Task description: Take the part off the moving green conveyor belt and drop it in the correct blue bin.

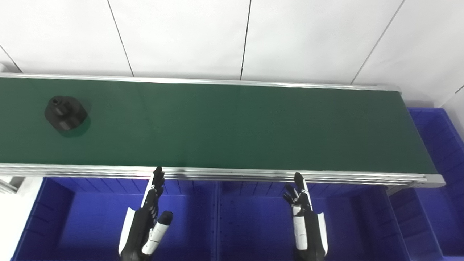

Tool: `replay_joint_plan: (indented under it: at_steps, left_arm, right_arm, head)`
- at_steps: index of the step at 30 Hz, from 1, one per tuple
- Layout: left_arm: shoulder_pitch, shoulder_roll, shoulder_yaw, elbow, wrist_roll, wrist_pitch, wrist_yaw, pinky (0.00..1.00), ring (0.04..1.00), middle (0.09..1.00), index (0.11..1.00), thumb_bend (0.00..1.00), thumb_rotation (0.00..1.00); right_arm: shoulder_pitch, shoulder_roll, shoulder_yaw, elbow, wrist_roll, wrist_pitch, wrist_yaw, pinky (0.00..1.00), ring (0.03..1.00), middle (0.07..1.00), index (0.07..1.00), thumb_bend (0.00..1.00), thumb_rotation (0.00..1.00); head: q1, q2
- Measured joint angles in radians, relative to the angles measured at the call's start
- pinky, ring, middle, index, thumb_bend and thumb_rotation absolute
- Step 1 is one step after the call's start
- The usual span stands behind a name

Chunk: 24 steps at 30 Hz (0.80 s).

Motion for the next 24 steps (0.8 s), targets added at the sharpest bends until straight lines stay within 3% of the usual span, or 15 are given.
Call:
replay_joint_plan:
  at_steps: [2, 5, 8, 11, 13, 15, 24]
  left_arm:
    - [-0.004, -0.004, -0.001, 0.028, 0.009, -0.030, 0.009, 0.98, 1.000, 1.000, 1.000, 0.68, 0.87]
    - [-0.013, -0.018, -0.006, 0.067, 0.019, -0.064, 0.014, 0.98, 1.000, 1.000, 1.000, 0.68, 0.87]
    - [-0.020, -0.033, -0.010, 0.094, 0.037, -0.084, 0.025, 0.96, 0.992, 1.000, 1.000, 0.70, 0.87]
    - [-0.026, -0.040, -0.011, 0.114, 0.051, -0.104, 0.040, 0.94, 0.974, 1.000, 1.000, 0.72, 0.87]
    - [-0.028, -0.047, -0.011, 0.134, 0.059, -0.115, 0.050, 0.93, 0.971, 1.000, 1.000, 0.72, 0.87]
    - [-0.028, -0.057, -0.012, 0.153, 0.060, -0.122, 0.052, 0.93, 0.973, 1.000, 1.000, 0.71, 0.87]
    - [-0.041, -0.065, -0.018, 0.167, 0.060, -0.126, 0.053, 0.92, 0.969, 1.000, 1.000, 0.72, 0.86]
  right_arm:
    - [-0.002, -0.009, -0.006, 0.022, 0.001, -0.001, -0.001, 0.90, 0.933, 1.000, 1.000, 0.76, 0.98]
    - [-0.009, -0.019, -0.017, 0.045, 0.019, -0.002, 0.000, 0.91, 0.939, 1.000, 1.000, 0.76, 0.97]
    - [-0.019, -0.026, -0.029, 0.066, 0.038, -0.003, 0.003, 0.92, 0.949, 1.000, 1.000, 0.75, 0.97]
    - [-0.028, -0.028, -0.040, 0.084, 0.066, -0.003, 0.018, 0.94, 0.959, 1.000, 1.000, 0.73, 0.96]
    - [-0.031, -0.027, -0.051, 0.091, 0.080, -0.004, 0.032, 0.94, 0.960, 1.000, 1.000, 0.72, 0.99]
    - [-0.037, -0.028, -0.060, 0.106, 0.082, -0.005, 0.041, 0.94, 0.967, 1.000, 1.000, 0.72, 0.99]
    - [-0.047, -0.026, -0.097, 0.125, 0.103, -0.005, 0.086, 0.99, 0.998, 1.000, 1.000, 0.75, 0.98]
  head:
    - [0.034, -0.061]
    - [0.060, -0.110]
    - [0.069, -0.124]
    - [0.104, -0.182]
    - [0.109, -0.190]
    - [0.133, -0.222]
    - [0.153, -0.227]
